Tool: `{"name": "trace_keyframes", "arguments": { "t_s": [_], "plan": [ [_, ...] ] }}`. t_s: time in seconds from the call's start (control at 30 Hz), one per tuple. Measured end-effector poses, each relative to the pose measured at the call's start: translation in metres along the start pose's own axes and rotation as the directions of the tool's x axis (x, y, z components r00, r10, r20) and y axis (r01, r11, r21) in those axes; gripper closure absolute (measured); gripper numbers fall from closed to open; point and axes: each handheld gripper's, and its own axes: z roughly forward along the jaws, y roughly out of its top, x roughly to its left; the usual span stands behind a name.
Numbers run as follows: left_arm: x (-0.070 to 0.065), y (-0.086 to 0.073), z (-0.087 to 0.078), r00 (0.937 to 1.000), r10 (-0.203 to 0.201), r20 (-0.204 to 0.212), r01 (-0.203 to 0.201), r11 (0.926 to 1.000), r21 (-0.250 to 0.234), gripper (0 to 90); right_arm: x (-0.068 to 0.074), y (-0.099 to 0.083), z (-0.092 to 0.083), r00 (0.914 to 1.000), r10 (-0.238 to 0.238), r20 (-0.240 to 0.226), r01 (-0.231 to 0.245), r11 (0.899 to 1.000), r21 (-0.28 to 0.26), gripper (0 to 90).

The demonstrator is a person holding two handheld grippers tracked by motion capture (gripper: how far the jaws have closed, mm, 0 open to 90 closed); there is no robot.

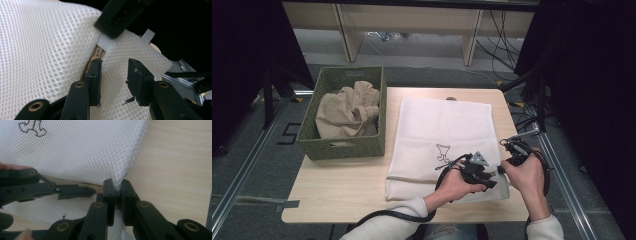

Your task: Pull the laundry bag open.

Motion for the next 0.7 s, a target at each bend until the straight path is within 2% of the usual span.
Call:
{"name": "trace_keyframes", "arguments": {
  "t_s": [0.03,0.13,0.17,0.23,0.27,0.3,0.33,0.4,0.47,0.57,0.6,0.7],
  "plan": [
    [-0.001,0.001,-0.002,0.9987,0.036,-0.037,-0.037,0.9992,-0.017,61.1,-0.001,0.000,-0.001,0.9998,-0.014,0.011,0.014,1.000,-0.007,85.0],
    [0.001,0.002,-0.004,0.9977,0.036,-0.058,-0.037,0.9991,-0.022,58.2,0.000,0.000,-0.002,1.0000,-0.003,0.000,0.003,1.000,0.002,85.0],
    [0.004,0.003,-0.004,0.9987,0.029,-0.042,-0.030,0.9993,-0.023,56.7,-0.002,0.000,-0.001,0.9995,-0.030,0.001,0.030,1.000,-0.008,85.0],
    [0.004,0.002,-0.002,0.9983,0.033,-0.049,-0.034,0.9990,-0.030,54.9,-0.002,0.000,0.000,0.9989,-0.046,0.004,0.046,0.999,-0.017,85.0],
    [0.005,0.002,-0.001,0.9990,0.034,-0.029,-0.035,0.9991,-0.025,54.9,-0.002,0.000,0.000,0.9989,-0.046,0.004,0.046,0.999,-0.017,85.0],
    [0.004,0.002,0.001,0.9986,0.033,-0.042,-0.034,0.9989,-0.033,54.0,-0.002,0.000,0.000,0.9990,-0.044,0.001,0.044,0.999,-0.016,85.0],
    [0.005,0.002,0.001,0.9988,0.041,-0.025,-0.041,0.9987,-0.028,53.2,-0.002,0.000,0.000,0.9991,-0.042,0.002,0.042,0.999,-0.011,85.0],
    [0.003,0.002,0.005,0.9985,0.041,-0.035,-0.042,0.9984,-0.038,52.1,-0.002,0.000,0.002,0.9985,-0.054,0.004,0.054,0.998,-0.017,85.0],
    [0.003,0.003,0.006,0.9981,0.048,-0.039,-0.049,0.9982,-0.035,52.1,-0.001,0.000,0.001,0.9991,-0.041,0.001,0.041,0.999,-0.014,85.0],
    [0.003,0.005,0.006,0.9983,0.054,-0.020,-0.054,0.9981,-0.030,54.2,-0.002,0.000,0.001,0.9990,-0.044,0.005,0.044,0.999,-0.015,85.0],
    [0.002,0.005,0.006,0.9986,0.049,-0.019,-0.050,0.9982,-0.034,56.9,-0.001,0.001,0.000,0.9996,-0.029,0.004,0.029,1.000,-0.007,85.0],
    [-0.001,0.004,0.006,0.9989,0.045,-0.014,-0.046,0.9982,-0.038,59.1,-0.002,0.001,0.000,0.9997,-0.024,-0.003,0.024,1.000,-0.007,85.0]
  ]
}}
